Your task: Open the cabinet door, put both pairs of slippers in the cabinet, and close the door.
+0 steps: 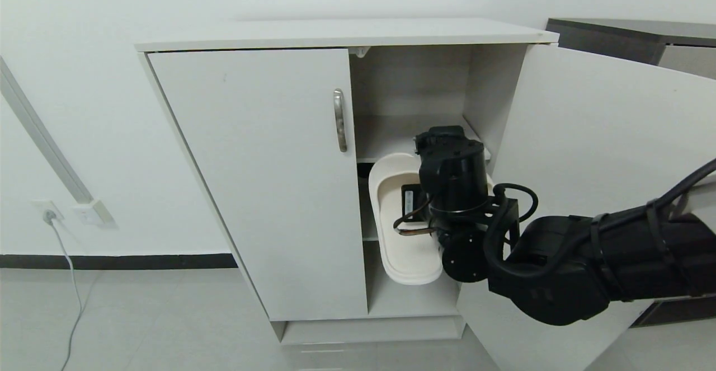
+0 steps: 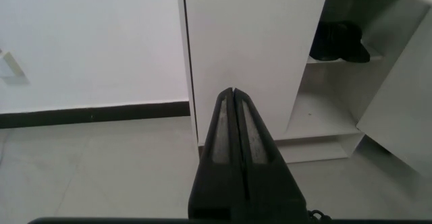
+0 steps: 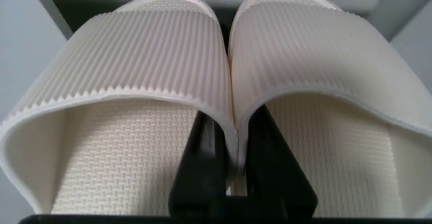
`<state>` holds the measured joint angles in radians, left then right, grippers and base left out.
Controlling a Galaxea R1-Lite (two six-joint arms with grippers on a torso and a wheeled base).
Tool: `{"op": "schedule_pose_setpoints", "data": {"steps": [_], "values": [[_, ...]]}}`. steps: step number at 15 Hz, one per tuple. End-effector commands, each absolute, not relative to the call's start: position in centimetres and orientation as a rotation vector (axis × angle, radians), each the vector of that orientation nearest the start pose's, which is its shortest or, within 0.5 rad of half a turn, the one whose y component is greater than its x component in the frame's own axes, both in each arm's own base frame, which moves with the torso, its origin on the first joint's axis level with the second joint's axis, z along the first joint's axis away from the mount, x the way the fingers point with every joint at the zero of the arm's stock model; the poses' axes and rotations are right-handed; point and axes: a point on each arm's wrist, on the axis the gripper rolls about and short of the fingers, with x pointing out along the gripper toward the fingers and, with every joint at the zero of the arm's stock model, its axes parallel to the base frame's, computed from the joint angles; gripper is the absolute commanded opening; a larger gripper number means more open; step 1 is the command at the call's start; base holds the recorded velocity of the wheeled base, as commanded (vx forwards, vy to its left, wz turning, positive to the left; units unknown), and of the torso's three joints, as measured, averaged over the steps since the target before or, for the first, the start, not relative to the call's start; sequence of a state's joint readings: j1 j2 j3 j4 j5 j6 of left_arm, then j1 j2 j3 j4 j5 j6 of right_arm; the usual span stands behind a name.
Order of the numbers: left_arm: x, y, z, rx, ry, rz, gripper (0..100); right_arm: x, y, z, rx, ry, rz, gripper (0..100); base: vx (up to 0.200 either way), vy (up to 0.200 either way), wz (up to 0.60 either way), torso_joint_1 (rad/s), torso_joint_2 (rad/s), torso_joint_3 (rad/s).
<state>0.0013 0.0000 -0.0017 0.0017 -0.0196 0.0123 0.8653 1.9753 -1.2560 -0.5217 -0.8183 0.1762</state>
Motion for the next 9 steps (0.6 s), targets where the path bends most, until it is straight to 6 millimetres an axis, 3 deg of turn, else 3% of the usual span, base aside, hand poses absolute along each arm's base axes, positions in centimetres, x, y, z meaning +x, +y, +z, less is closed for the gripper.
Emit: {"op": "schedule_pose_setpoints", "data": {"steps": [1, 9], "values": [[-2.29, -0.04, 7.57, 0.012, 0.000, -0.017, 0, 27.23, 28.59, 21.00, 0.050, 0.110, 0.025, 0, 0.000, 0.000, 0.00, 0.000, 0.00, 0.000], [-2.29, -0.05, 7.57, 0.012, 0.000, -0.018, 0, 27.45, 28.66, 20.68, 0.053, 0.115, 0.025, 0, 0.000, 0.000, 0.00, 0.000, 0.00, 0.000]]}}
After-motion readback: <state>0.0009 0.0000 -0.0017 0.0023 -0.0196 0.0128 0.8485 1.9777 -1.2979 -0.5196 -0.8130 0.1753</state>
